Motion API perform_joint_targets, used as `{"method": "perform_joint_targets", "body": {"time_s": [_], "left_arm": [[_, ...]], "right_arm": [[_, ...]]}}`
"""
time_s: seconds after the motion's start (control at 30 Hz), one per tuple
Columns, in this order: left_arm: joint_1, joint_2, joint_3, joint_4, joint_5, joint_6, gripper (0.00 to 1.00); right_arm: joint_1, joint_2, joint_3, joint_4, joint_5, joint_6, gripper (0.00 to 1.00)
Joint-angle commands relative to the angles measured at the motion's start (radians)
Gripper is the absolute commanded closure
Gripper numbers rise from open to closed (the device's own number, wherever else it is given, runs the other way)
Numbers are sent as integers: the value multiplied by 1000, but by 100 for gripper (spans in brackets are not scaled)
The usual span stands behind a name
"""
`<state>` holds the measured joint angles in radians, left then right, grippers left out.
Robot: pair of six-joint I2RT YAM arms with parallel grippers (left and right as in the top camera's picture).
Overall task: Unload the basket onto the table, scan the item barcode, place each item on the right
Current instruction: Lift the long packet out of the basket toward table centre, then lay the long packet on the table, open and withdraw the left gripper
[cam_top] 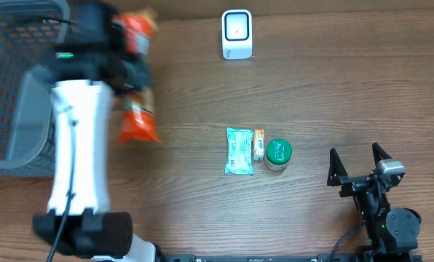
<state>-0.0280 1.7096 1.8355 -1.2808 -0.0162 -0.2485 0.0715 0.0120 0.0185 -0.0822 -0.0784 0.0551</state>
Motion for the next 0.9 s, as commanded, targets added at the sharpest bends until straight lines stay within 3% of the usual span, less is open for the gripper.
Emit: {"method": "perform_joint_targets", "body": {"time_s": [0.0, 0.23, 0.43, 0.5, 0.57, 0.67, 0.77, 0.87], "left_arm": [[-111, -13, -237, 130, -38, -85, 96], [-217, -13, -594, 459, -40, -157, 96], [-229, -12, -692, 539, -42, -180, 91], [-229, -12, -700, 537, -42, -178, 83], [-229, -11, -706, 534, -39, -179, 57], [-229, -9, -714, 535, -38, -179, 37], [-229, -9, -717, 534, -34, -179, 22], [-229, -9, -716, 534, -14, -178, 17]], "right_arm": [[-6, -7, -11, 5, -3, -4, 0], [-6, -7, -11, 5, -2, -4, 0], [-6, -7, -11, 5, -3, -4, 0], [-6, -7, -11, 5, -3, -4, 0], [-6, -7, -11, 5, -3, -4, 0], [-6, -7, -11, 5, -2, -4, 0], [-6, -7, -11, 5, -3, -4, 0], [-6, -7, -11, 5, -2, -4, 0]]}}
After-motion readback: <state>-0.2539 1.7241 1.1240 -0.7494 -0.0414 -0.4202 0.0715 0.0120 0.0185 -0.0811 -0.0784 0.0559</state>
